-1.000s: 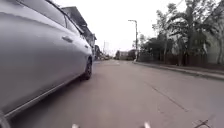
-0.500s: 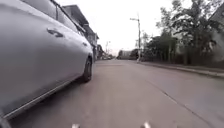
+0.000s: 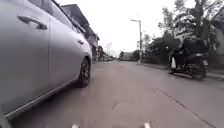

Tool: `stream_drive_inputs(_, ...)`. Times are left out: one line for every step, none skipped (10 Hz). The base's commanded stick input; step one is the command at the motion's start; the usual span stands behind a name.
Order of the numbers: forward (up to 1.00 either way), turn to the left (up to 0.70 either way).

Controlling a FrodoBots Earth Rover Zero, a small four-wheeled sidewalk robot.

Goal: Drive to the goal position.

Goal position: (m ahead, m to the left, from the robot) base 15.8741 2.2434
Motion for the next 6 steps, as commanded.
stream_drive_inputs(0.7, 0.0)
stream_drive_inputs(0.7, 0.0)
stream_drive_inputs(0.7, 0.03)
stream_drive_inputs(0.7, 0.06)
stream_drive_inputs(0.7, 0.08)
stream_drive_inputs(0.7, 0.02)
